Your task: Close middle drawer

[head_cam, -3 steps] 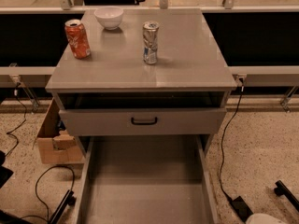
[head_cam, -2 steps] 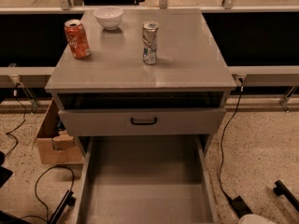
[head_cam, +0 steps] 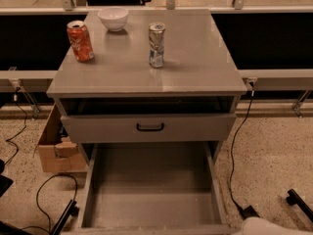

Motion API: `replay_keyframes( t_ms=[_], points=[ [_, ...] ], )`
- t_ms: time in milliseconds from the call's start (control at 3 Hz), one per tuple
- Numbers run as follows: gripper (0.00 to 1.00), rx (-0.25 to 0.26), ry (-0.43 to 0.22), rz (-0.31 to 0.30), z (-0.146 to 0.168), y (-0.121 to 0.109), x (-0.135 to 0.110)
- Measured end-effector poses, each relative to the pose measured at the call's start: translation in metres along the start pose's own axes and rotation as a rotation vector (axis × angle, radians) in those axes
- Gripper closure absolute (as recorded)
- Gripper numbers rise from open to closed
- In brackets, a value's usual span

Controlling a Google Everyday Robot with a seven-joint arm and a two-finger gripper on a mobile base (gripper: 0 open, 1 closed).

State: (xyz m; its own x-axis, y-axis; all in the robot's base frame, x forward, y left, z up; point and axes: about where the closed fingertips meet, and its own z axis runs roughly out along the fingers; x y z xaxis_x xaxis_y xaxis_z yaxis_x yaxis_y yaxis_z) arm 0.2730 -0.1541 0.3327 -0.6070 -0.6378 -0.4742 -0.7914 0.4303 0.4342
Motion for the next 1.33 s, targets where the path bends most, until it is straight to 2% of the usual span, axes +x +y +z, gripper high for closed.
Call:
replay_keyframes(
  t_ms=[333,667,1333],
  points=[
    [1.00,-0.027,-0.005,-0.009,0.010,-0.016,-0.005],
    [1.00,-0.043,-0.013,-0.027,0.018,-0.043,-0.021],
    [1.00,-0.071,-0.088,-0.073,0.033,-0.119,-0.081]
  ],
)
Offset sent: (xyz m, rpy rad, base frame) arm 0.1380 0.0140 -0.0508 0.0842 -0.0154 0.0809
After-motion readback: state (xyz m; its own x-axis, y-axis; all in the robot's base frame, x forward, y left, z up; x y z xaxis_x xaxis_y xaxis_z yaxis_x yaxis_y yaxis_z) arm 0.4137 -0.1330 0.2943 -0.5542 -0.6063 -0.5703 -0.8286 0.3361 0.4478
